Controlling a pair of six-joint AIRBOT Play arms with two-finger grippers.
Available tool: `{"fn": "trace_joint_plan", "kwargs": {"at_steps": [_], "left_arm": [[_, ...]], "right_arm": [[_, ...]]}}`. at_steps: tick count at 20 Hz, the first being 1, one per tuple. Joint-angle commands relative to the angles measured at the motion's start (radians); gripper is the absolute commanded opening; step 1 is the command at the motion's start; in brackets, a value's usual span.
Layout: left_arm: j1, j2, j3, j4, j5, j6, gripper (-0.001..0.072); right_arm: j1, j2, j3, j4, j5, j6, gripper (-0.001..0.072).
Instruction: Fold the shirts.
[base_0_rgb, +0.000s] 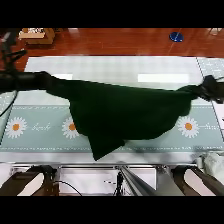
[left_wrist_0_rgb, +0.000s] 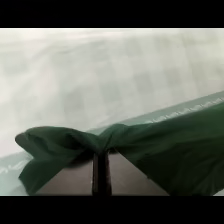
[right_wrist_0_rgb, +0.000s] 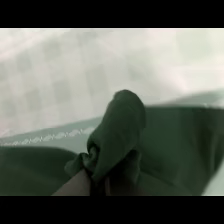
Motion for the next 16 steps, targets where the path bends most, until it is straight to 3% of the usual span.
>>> {"fn": "trace_joint_plan", "kwargs": {"at_steps": [1,4,7,14,15,16], "left_arm": [[-0.068,-0.138,-0.011,-0.043,0.191,0.060,0.0033],[-0.075,-0.202,-0.011,-0.043,0.281,0.059,0.0034],[-0.075,-0.245,-0.011,-0.043,0.313,0.059,0.0034],[-0.083,-0.369,-0.011,-0.055,0.244,0.056,0.0051],[-0.088,-0.384,-0.011,-0.059,0.233,0.055,0.0265],[-0.088,-0.388,-0.010,-0.058,0.220,0.048,0.0608]], "right_arm": [[0.156,-0.163,-0.003,0.022,-0.265,-0.015,0.0036],[0.232,-0.256,-0.003,0.027,-0.471,-0.019,0.0036],[0.286,-0.321,-0.003,0.032,-0.586,-0.012,0.0037],[0.312,-0.397,-0.003,-0.063,-0.558,-0.019,0.0057],[0.312,-0.396,-0.002,-0.066,-0.558,-0.019,0.0164],[0.303,-0.390,0.004,-0.054,-0.542,-0.020,0.0369]]}}
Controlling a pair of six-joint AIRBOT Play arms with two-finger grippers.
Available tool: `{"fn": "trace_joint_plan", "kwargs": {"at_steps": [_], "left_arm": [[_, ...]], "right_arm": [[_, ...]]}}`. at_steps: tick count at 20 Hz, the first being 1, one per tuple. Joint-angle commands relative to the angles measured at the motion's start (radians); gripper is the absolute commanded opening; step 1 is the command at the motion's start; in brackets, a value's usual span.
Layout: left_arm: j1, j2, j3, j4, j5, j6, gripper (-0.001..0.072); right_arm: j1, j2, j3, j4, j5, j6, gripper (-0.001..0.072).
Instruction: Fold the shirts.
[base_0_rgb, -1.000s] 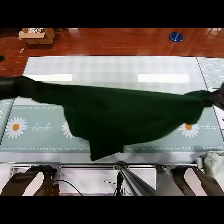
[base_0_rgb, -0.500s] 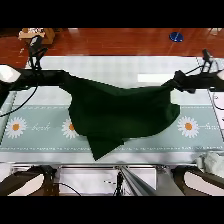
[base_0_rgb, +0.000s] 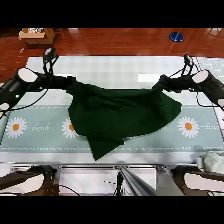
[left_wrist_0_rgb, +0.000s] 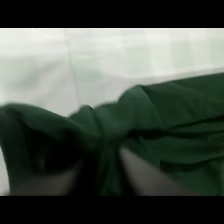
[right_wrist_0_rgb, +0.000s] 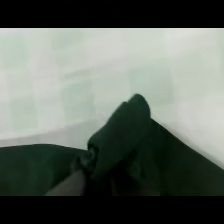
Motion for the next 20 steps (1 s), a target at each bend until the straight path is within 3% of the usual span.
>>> {"fn": "trace_joint_plan", "kwargs": {"at_steps": [1,3,4,5,6,8,10,11,12,13,16,20], "left_arm": [[0.004,-0.032,0.006,-0.005,-0.050,-0.032,0.0717],[0.061,-0.011,0.061,0.012,-0.194,-0.044,0.0715],[0.105,0.000,0.100,0.044,-0.308,-0.093,0.0661],[0.161,0.017,0.137,0.083,-0.448,-0.137,0.0453],[0.217,0.043,0.146,0.108,-0.564,-0.137,0.0369],[0.313,0.121,0.088,0.117,-0.666,-0.141,0.0375],[0.370,0.224,-0.050,0.114,-0.661,-0.162,0.0401],[0.380,0.282,-0.146,0.113,-0.650,-0.170,0.0453],[0.379,0.330,-0.244,0.108,-0.644,-0.171,0.0576],[0.379,0.364,-0.328,0.101,-0.643,-0.169,0.0618],[0.379,0.383,-0.535,-0.003,-0.633,-0.093,0.0623],[0.379,0.356,-0.644,-0.139,-0.512,-0.033,0.0623]], "right_arm": [[-0.013,0.000,0.026,-0.021,0.047,-0.012,0.0484],[-0.057,0.042,0.100,-0.038,0.169,-0.118,0.0484],[-0.087,0.073,0.149,-0.079,0.257,-0.167,0.0483],[-0.114,0.104,0.196,-0.145,0.347,-0.188,0.0482],[-0.138,0.140,0.233,-0.253,0.428,-0.194,0.0482],[-0.192,0.208,0.237,-0.461,0.460,-0.145,0.0481],[-0.259,0.219,0.237,-0.586,0.497,-0.095,0.0482],[-0.300,0.213,0.230,-0.577,0.509,-0.082,0.0484],[-0.343,0.209,0.212,-0.538,0.508,-0.082,0.0490],[-0.375,0.206,0.187,-0.495,0.510,-0.091,0.0541],[-0.430,0.204,0.085,-0.404,0.529,-0.149,0.0556],[-0.429,0.203,-0.024,-0.401,0.543,-0.165,0.0552]]}}
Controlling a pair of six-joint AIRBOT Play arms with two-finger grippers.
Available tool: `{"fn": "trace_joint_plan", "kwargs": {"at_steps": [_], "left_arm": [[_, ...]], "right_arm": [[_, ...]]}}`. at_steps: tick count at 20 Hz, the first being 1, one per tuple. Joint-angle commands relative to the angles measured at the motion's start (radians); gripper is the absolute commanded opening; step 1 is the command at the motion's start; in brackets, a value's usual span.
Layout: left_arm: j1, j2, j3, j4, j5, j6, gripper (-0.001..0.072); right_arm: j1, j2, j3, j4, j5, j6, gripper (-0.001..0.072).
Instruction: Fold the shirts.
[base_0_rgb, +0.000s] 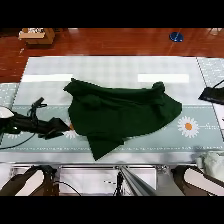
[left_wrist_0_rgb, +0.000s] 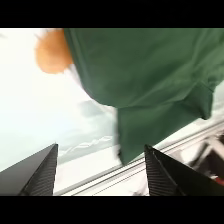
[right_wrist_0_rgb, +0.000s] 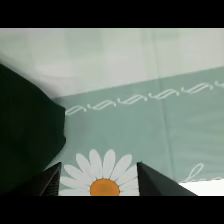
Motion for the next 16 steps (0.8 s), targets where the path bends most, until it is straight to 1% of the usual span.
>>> {"fn": "trace_joint_plan", "kwargs": {"at_steps": [1,3,5,7,9,10,11,12,13,14,15,16], "left_arm": [[0.004,-0.011,-0.099,-0.100,0.094,0.051,0.0623],[-0.017,-0.042,-0.099,-0.137,0.159,0.076,0.0623],[-0.067,-0.082,-0.099,-0.168,0.234,0.082,0.0623],[-0.145,-0.136,-0.098,-0.192,0.323,0.082,0.0623],[-0.233,-0.199,-0.097,-0.254,0.386,0.089,0.0623],[-0.278,-0.233,-0.097,-0.296,0.409,0.108,0.0621],[-0.320,-0.264,-0.096,-0.323,0.430,0.110,0.0569],[-0.350,-0.288,-0.096,-0.339,0.442,0.116,0.0435],[-0.367,-0.304,-0.096,-0.339,0.444,0.116,0.0237],[-0.367,-0.306,-0.097,-0.339,0.435,0.135,0.0105],[-0.365,-0.304,-0.097,-0.339,0.425,0.154,0.0085],[-0.362,-0.304,-0.097,-0.339,0.411,0.168,0.0034]], "right_arm": [[-0.016,0.001,-0.083,0.017,0.018,-0.020,0.0551],[-0.016,0.001,-0.094,0.024,0.017,-0.020,0.0549],[-0.016,0.001,-0.093,0.043,0.010,-0.019,0.0549],[-0.016,0.001,-0.093,0.068,0.009,-0.019,0.0549],[-0.016,0.001,-0.093,0.087,0.010,-0.019,0.0549],[-0.016,0.001,-0.093,0.090,0.010,-0.019,0.0549],[-0.016,0.001,-0.093,0.090,0.012,-0.019,0.0549],[-0.016,0.001,-0.093,0.090,0.016,-0.019,0.0549],[-0.017,0.002,-0.093,0.092,0.024,-0.019,0.0557],[-0.017,0.001,-0.093,0.091,0.037,-0.026,0.0611],[-0.019,0.001,-0.093,0.085,0.041,-0.031,0.0611],[-0.029,0.001,-0.093,0.083,0.043,-0.031,0.0610]]}}
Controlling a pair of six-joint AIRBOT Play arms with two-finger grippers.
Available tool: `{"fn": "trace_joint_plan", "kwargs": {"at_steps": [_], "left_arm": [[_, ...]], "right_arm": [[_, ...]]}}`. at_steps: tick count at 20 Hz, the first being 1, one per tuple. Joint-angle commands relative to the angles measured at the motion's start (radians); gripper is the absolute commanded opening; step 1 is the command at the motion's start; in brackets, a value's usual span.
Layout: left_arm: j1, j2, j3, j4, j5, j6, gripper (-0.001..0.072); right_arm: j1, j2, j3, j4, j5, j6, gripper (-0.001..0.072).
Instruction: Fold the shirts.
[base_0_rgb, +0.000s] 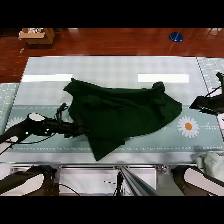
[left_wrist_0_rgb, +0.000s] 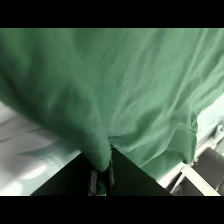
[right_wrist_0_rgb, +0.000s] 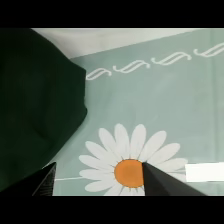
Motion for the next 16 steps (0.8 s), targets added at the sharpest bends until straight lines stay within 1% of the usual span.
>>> {"fn": "trace_joint_plan", "kwargs": {"at_steps": [1,2,3,6,8,11,16], "left_arm": [[-0.023,-0.025,-0.001,-0.007,0.014,0.040,0.0034],[-0.017,-0.025,-0.001,-0.008,0.000,0.040,0.0034],[-0.010,-0.025,-0.001,-0.008,-0.016,0.048,0.0034],[-0.001,-0.025,-0.001,-0.008,-0.032,0.048,0.0034],[-0.001,-0.025,-0.001,-0.008,-0.032,0.047,0.0034],[-0.001,-0.025,-0.001,-0.008,-0.032,0.048,0.0034],[-0.001,-0.025,-0.001,-0.013,-0.032,0.047,0.0034]], "right_arm": [[-0.033,0.000,-0.001,0.001,0.013,-0.003,0.0611],[-0.068,0.000,-0.001,0.018,0.009,0.004,0.0610],[-0.113,-0.003,-0.001,0.067,0.009,0.002,0.0608],[-0.235,-0.040,-0.006,0.288,0.010,-0.022,0.0602],[-0.259,-0.080,-0.019,0.377,0.002,-0.044,0.0599],[-0.226,-0.154,-0.026,0.423,-0.018,-0.071,0.0592],[-0.143,-0.264,-0.026,0.421,-0.102,-0.066,0.0592]]}}
